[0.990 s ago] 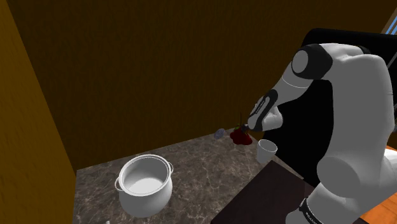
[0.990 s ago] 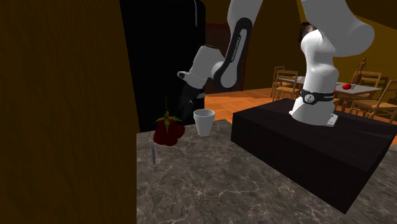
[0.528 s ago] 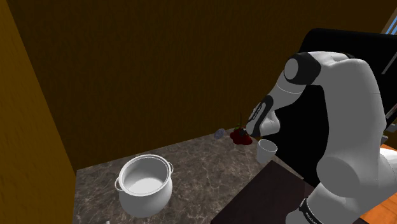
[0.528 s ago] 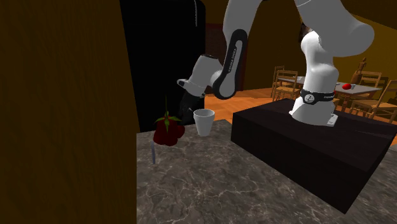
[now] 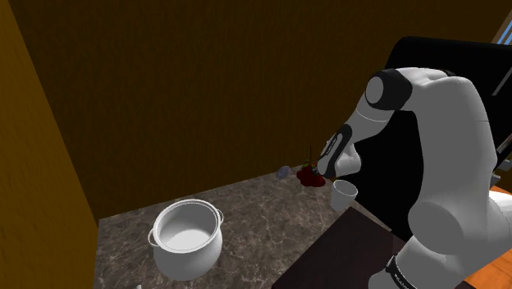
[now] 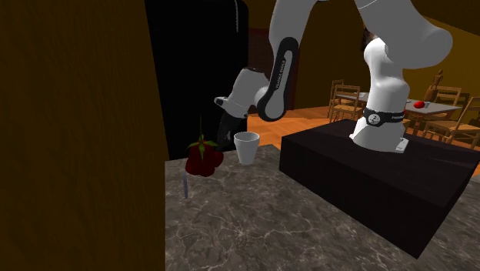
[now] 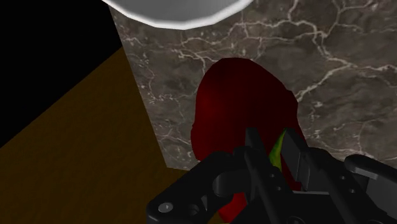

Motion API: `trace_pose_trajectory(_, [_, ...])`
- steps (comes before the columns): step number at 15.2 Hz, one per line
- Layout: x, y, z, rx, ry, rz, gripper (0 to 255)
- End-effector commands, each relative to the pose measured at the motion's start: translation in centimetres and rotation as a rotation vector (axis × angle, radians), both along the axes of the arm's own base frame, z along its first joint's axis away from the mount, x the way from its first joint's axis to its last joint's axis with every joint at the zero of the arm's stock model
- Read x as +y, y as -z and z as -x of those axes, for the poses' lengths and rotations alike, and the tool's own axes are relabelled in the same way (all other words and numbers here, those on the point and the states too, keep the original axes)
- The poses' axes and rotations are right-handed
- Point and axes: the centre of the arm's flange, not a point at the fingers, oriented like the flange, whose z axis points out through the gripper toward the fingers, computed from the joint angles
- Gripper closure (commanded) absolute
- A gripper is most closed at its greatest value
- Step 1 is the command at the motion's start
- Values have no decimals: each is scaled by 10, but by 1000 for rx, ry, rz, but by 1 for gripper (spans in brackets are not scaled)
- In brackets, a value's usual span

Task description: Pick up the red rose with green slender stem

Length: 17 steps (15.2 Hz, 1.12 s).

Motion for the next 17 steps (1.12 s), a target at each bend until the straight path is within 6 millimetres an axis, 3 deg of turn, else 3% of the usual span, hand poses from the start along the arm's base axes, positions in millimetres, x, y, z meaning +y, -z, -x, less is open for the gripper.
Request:
trace_pose_trajectory(1, [0, 0, 0, 0, 0, 0, 255])
trace_pose_trajectory(3, [0, 0, -1, 0, 0, 0, 255])
trace_pose_trajectory(17, [0, -73, -1, 0, 0, 0, 255])
